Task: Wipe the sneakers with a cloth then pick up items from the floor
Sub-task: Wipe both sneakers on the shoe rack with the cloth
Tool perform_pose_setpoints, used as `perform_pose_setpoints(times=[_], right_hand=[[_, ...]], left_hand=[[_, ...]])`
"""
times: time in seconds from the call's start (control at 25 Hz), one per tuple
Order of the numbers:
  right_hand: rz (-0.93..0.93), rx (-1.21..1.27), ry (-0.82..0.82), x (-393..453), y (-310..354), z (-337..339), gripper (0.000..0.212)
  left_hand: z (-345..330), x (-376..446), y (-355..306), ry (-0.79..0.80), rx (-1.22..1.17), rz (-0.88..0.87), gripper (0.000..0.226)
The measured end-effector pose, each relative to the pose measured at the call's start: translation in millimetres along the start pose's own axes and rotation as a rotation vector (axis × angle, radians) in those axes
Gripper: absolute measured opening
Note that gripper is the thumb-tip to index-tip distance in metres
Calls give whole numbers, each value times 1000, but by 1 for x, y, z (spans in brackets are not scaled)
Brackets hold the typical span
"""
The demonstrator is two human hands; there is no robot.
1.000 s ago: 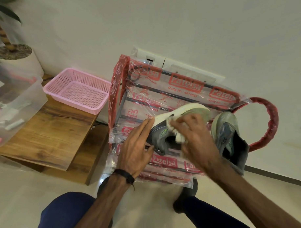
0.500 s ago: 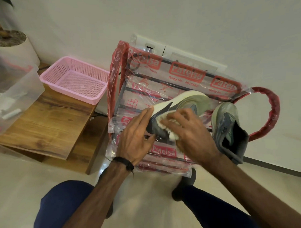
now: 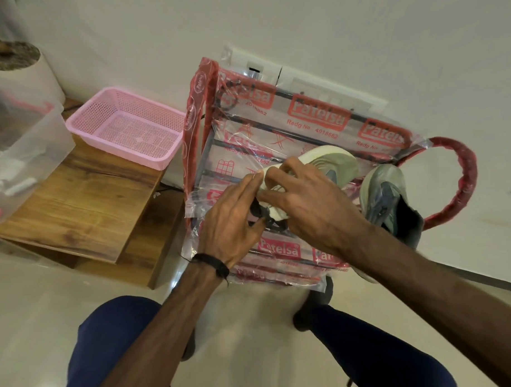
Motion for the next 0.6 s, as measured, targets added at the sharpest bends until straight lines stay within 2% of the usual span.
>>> perform_pose_setpoints(times=[0.16,0.36,0.44,0.52,0.6], right_hand=[[85,25,46,-13,6,3,34],[107,113,155,-31,0,13,39],[4,221,193,-30,-18,18,40],[-203,336,89,-23,-45,26,40],[-310,296,-13,-13,-52,26,43]], left_hand=[[5,0,0,-32,57,-50,74],[3,-5,-6,-61,110,-113,86],[3,-5,-6,-65,113,-115,87],[3,-4,-5,-67,110,-106,88],[2,-4,-5,-59,112,-90,86]])
Point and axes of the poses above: each hand's wrist, its own x-axis towards the middle knuckle, its own z-axis out of the back of the hand, y = z × x, the point moved 8 cm from there along x, towards the middle knuckle, and after that the axes turned 14 degrees about -y, right-handed, at the moved point
